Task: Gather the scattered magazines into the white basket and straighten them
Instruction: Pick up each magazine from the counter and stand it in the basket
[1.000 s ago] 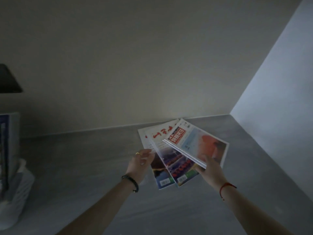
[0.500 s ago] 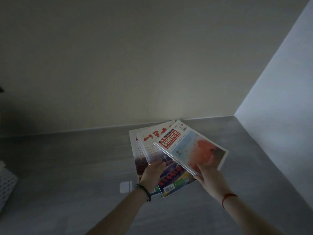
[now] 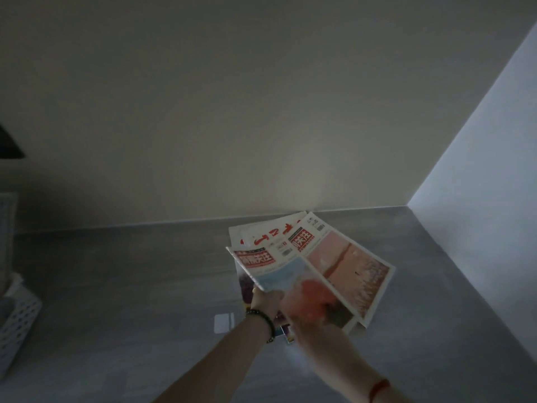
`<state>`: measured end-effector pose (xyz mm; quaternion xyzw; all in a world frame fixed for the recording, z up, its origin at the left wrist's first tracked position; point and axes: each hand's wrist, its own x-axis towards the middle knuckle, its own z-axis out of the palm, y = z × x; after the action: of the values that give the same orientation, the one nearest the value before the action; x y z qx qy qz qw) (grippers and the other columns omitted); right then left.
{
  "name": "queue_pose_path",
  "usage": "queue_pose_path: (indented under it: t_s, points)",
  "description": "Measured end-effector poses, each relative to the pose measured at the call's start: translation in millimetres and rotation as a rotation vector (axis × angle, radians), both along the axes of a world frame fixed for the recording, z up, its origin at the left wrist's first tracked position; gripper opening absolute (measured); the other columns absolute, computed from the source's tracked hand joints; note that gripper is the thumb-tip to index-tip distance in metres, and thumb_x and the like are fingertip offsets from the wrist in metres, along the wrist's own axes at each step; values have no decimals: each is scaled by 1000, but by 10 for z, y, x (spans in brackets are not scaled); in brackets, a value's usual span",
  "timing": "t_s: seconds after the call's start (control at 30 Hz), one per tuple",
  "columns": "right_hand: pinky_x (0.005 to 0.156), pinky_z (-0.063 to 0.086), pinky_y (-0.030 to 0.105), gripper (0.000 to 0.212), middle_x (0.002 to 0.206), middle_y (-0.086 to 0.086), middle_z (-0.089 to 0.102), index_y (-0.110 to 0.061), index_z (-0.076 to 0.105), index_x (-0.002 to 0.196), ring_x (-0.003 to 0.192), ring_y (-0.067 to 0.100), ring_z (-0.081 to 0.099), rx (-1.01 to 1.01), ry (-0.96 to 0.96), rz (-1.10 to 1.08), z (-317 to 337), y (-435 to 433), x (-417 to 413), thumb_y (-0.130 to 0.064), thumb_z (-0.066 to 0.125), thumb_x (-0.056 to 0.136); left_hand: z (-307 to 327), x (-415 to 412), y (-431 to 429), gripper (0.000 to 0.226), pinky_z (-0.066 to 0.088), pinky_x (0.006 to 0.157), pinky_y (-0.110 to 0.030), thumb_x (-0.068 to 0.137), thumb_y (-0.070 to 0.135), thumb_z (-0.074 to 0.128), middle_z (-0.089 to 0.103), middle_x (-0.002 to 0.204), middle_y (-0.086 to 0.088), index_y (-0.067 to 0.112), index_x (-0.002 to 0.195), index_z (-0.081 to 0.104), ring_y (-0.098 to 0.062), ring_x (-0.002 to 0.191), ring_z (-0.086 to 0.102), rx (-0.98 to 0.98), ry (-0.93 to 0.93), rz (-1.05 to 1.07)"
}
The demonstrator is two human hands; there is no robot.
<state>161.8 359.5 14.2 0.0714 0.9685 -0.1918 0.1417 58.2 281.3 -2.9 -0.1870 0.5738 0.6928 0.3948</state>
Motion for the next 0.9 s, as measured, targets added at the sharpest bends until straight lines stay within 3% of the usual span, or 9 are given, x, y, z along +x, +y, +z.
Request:
queue_pose_path:
  t_s: [0.07,0.17,0.27,0.37,0.47,0.53,0.63,0.73,0.9]
  points:
    - [78,42,29,33,113,10,63,-14,53,119,102,25,60,20,95,95,34,-235,9,-27,31,98,-24,-35,-186,35,52,82,-48,80,-19,39,61,100,-21,-1,106,55,-35,94,59,-32,143,15]
    - [86,39,8,24,112,-15,55,-26,49,117,104,3,54,-213,386,-20,177,-325,-128,-30,48,93,149,-98,-573,31,52,65,-24,81,-21,43,60,84,-9,-2,102,56,-23,80,60,20,386,-64]
    - [90,48,24,53,121,-8,49,-23,38,124,110,6,51,-488,579,-313,383,-306,-429,-27,68,80,456,-268,-1059,32,53,58,-14,82,-17,46,61,87,-8,-7,112,52,-3,63,66,91,543,-196]
    - [77,55,20,61,119,-12,56,-37,38,121,101,-7,57,-925,411,-404,646,-478,-680,-26,73,73,796,-485,-1655,38,58,75,-27,83,-13,46,63,103,-13,-7,120,47,-11,84,69,203,611,-262]
    - [90,54,36,37,115,-6,66,-29,55,116,104,7,63,-982,254,-247,802,-923,-917,-24,66,81,1106,-693,-2363,46,53,88,-49,78,5,63,65,112,-15,0,121,48,-30,101,64,328,570,-314]
    - [92,52,33,27,112,-3,68,-21,61,110,104,12,64,-959,311,-148,896,-1354,-1110,-10,61,85,1273,-850,-2872,49,57,81,-41,69,14,74,73,101,-3,4,113,56,-20,94,68,207,675,-226]
    - [83,49,15,22,108,-3,67,-10,64,106,99,10,63,-777,518,-51,1059,-2085,-1487,-5,60,84,1494,-1103,-3665,31,56,65,-19,80,2,59,75,84,13,13,109,58,-3,80,69,-104,884,-90]
    - [64,43,-2,18,90,-13,65,-5,67,100,73,-14,59,-751,661,-5,1211,-2875,-1827,-6,61,83,1683,-1331,-4388,23,53,58,-12,82,15,62,69,89,13,22,104,62,-3,77,67,-376,997,-18]
    - [52,43,0,11,73,-19,61,-18,65,87,61,-17,59,-911,623,11,1259,-3877,-2182,-8,61,84,1665,-1656,-5219,29,52,75,-32,77,23,69,64,97,-1,17,104,64,-19,81,63,-573,956,175]
